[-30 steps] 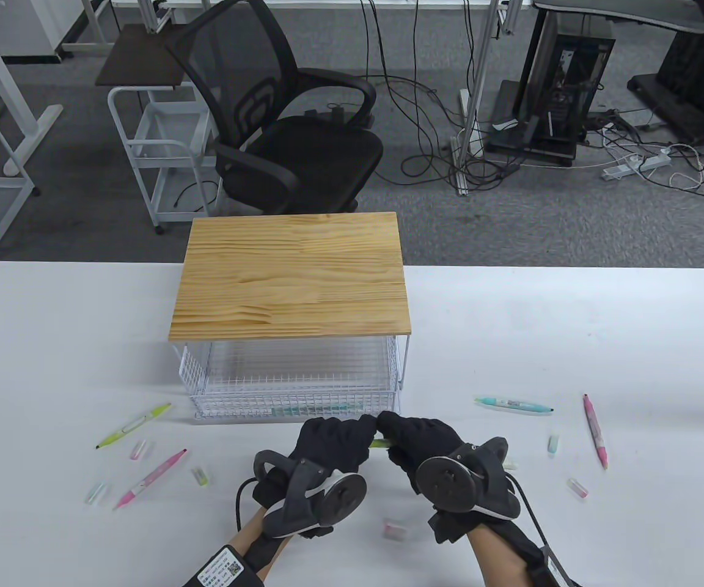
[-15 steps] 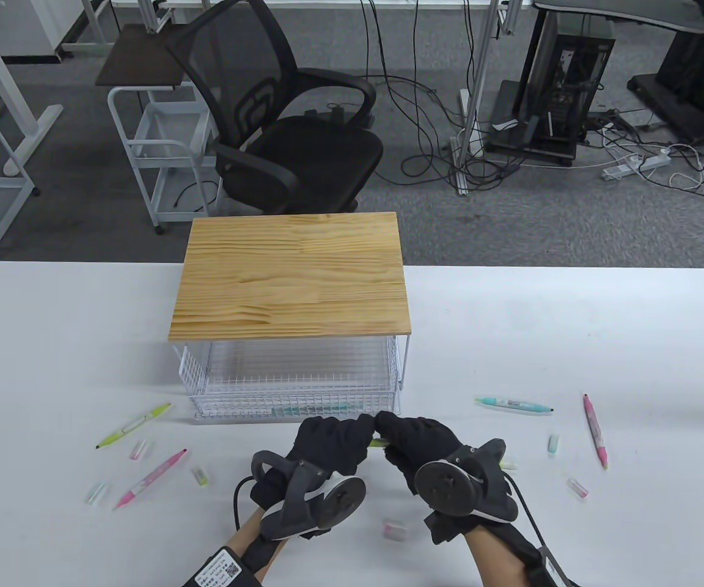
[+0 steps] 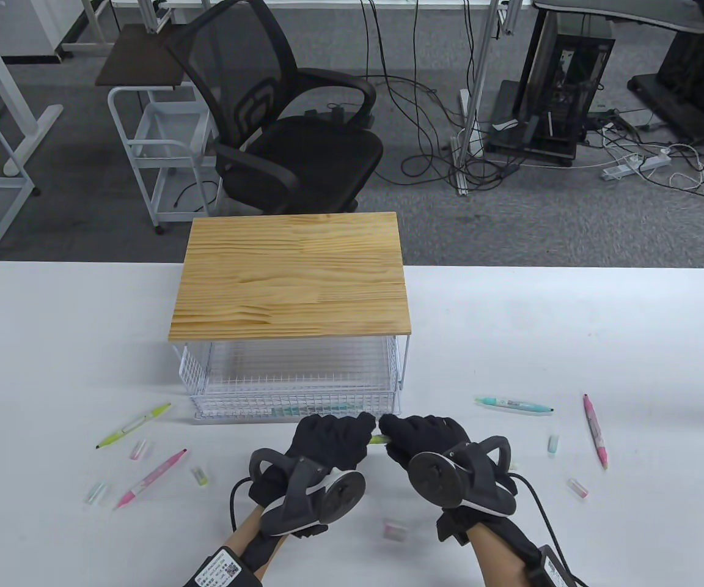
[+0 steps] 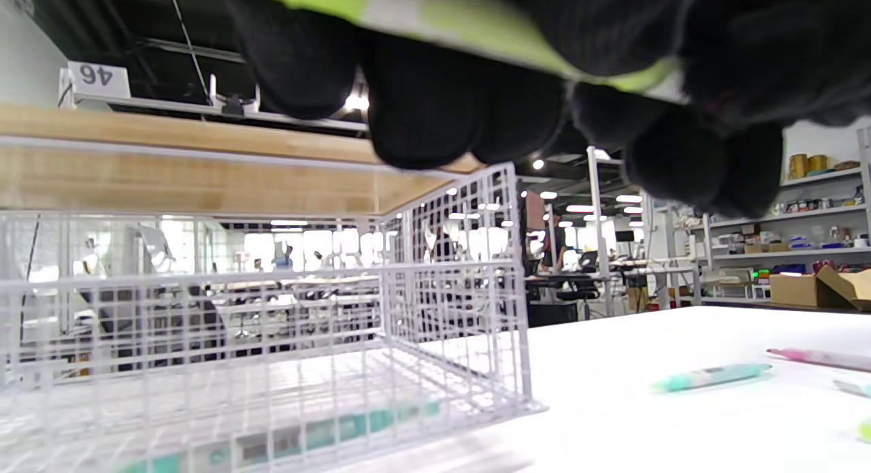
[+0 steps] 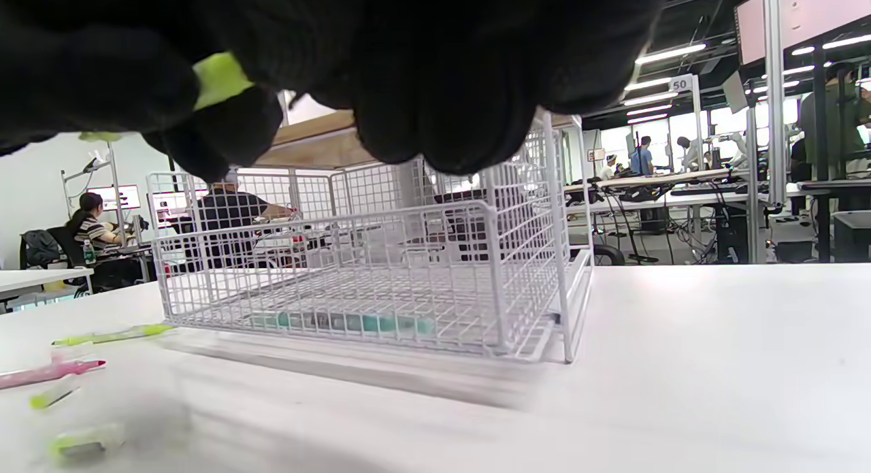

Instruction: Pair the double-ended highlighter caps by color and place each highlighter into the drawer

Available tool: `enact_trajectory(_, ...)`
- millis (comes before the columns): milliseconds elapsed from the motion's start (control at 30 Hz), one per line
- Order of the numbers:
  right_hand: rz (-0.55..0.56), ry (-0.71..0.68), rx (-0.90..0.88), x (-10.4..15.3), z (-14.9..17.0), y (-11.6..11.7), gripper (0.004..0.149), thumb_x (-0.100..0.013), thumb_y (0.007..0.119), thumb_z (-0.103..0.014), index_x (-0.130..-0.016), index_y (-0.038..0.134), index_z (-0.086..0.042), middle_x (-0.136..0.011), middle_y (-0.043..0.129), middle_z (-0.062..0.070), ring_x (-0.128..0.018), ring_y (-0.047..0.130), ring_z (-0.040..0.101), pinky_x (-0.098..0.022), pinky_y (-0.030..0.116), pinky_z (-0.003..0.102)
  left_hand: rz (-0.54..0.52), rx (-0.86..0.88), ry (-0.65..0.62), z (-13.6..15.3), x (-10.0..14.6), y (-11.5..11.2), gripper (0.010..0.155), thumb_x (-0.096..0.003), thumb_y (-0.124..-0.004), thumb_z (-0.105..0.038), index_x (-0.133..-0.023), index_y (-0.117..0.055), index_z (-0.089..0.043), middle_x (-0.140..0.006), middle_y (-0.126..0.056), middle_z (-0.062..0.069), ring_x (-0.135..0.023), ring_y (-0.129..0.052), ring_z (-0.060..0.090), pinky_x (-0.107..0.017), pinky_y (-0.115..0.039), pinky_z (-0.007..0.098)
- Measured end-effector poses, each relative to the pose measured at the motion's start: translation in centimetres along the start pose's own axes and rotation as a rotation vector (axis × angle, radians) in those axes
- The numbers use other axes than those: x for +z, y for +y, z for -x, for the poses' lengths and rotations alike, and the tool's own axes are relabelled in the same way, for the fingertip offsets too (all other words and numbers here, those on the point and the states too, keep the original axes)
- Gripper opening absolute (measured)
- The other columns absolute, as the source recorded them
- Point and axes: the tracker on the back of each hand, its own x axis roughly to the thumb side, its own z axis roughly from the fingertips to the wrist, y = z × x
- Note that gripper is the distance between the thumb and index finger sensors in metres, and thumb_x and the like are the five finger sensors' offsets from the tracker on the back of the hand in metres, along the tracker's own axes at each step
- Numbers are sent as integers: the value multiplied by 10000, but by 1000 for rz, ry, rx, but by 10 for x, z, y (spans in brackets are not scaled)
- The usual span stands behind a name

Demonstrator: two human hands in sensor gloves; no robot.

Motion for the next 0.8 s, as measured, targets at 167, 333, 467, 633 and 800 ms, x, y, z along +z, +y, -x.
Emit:
enact_trajectory(167,18,71,31,3,18,-6,496,-543,706,-366,-1026,658,-266,-922,856,4,-720,946,193,-682,767,474,109,27,130,31,-1,9,731,-512,-690,-523,-1139,-376,-316,-1151,-694,-53,-1030,-796,195,-816,-632,567)
enact_trajectory(333,57,186,-9,11,45,-11,496,-540,714,-363,-1023,669,-257,-914,865,13,-709,951,203,-672,767,484,376,83,303,78,-2,-6,730,-489,-715,-577,-1136,-465,-349,-1181,-696,-20,-1070,-772,264,-823,-614,587)
enact_trajectory(467,82,219,-46,15,57,-14,496,-546,711,-361,-1027,660,-252,-918,857,16,-711,946,204,-674,764,482,601,61,372,98,-3,-28,710,-478,-731,-604,-1114,-551,-347,-1193,-681,-16,-1057,-783,234,-813,-657,534)
enact_trajectory(633,110,233,-65,17,63,-16,496,-545,713,-364,-1025,663,-251,-916,859,17,-709,946,205,-672,764,484,869,-2,449,113,0,-59,722,-468,-754,-621,-1099,-584,-315,-1093,-789,-43,-956,-868,212,-780,-713,486)
enact_trajectory(800,118,236,-45,17,63,-17,496,-544,716,-367,-1024,664,-252,-903,864,19,-689,950,199,-661,770,479,970,-199,469,107,0,-79,710,-435,-789,-629,-1048,-649,-299,-948,-880,-77,-824,-925,152,-740,-750,448)
